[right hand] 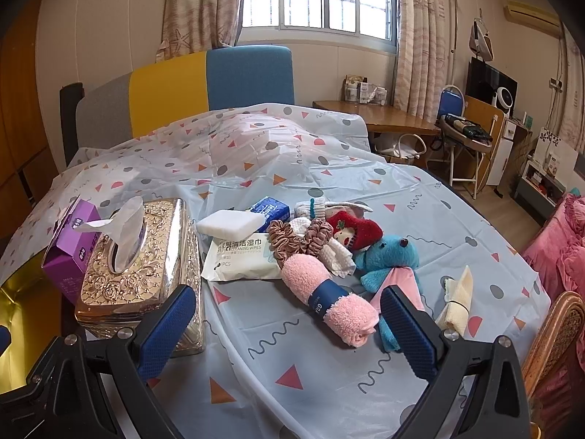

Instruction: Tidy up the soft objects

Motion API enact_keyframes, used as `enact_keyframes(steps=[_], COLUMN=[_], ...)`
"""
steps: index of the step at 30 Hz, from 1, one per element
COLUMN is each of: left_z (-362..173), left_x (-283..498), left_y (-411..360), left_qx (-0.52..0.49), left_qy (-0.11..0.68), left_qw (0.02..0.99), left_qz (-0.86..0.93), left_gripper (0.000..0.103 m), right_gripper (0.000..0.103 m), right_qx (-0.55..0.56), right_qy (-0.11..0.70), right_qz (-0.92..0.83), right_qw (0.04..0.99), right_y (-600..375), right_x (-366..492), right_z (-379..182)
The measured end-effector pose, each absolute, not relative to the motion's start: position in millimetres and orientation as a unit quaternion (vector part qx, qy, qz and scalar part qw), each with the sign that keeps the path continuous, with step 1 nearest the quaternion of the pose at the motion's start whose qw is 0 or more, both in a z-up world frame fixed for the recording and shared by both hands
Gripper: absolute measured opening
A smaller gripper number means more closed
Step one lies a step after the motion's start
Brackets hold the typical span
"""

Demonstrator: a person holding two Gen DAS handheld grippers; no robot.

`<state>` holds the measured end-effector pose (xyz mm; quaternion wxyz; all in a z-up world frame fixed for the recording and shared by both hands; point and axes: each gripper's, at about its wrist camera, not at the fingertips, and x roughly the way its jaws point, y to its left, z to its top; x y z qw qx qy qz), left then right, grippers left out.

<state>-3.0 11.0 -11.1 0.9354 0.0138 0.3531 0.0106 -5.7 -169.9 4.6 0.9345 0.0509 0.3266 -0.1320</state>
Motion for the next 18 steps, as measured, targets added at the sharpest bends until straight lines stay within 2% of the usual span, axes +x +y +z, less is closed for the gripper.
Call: enact_keyframes(steps=[18], left_z=[-11.1], left_x=[-4.6], left_y=[8.8], left_qx=[0.018], left_qy=[0.353], left_qw=[0.935], left_qz=[0.010], left_gripper=[0.103], right_gripper=[0.103], right_qx=[0.057], right_qy=[0.328], right_qz=[-0.132], right_qw=[0.934], right_y=[-175.1], right_x=[-4.8], right_z=[2.6])
